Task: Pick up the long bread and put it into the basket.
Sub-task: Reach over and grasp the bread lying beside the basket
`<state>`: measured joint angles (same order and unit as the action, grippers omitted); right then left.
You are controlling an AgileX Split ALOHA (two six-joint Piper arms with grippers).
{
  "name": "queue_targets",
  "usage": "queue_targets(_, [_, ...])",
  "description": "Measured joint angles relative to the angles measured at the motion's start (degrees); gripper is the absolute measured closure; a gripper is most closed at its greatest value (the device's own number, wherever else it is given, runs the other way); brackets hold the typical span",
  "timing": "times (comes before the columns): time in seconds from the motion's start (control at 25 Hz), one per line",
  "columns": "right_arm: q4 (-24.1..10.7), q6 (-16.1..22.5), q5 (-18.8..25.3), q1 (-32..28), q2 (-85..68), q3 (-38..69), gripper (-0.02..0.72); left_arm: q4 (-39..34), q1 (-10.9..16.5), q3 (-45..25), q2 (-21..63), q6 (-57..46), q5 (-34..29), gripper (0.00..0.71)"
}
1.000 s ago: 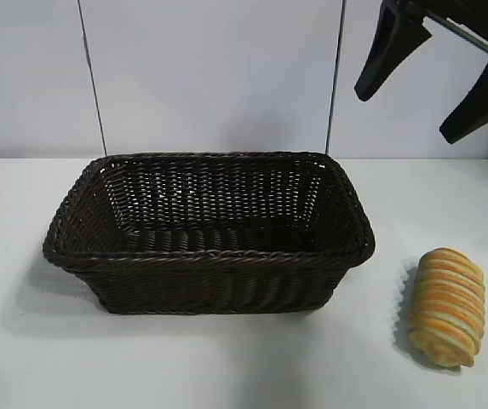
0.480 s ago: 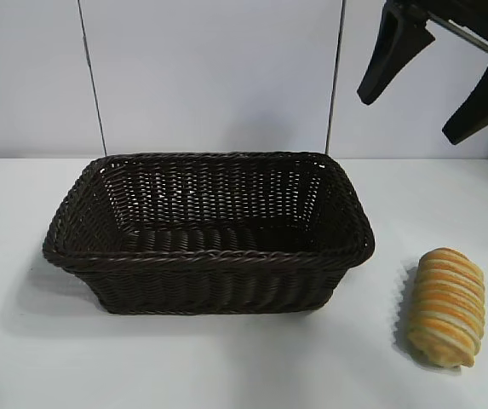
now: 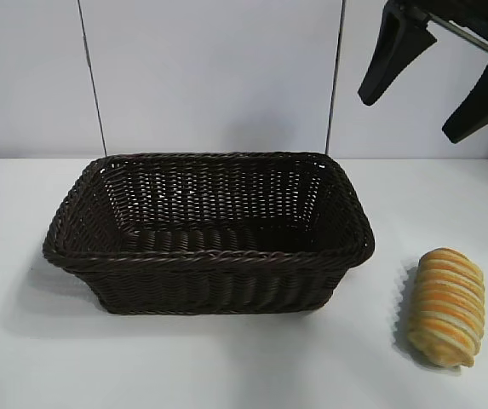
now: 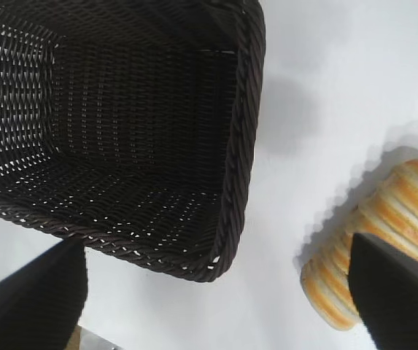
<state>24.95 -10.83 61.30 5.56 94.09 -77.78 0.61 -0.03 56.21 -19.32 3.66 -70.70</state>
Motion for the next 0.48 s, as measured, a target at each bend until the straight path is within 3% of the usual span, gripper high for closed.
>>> queue_targets(0.2, [0.0, -0.8, 0.0, 0.0, 0.0, 0.0, 0.008, 0.5, 0.0, -10.5, 6.3, -0.4, 0.3, 0.015])
queue_targets(0.48, [-1.1, -0.9, -0.4, 0.0, 0.0, 0.0, 0.008, 4.3, 0.0, -24.3, 7.7, -0.4, 2.2, 0.015])
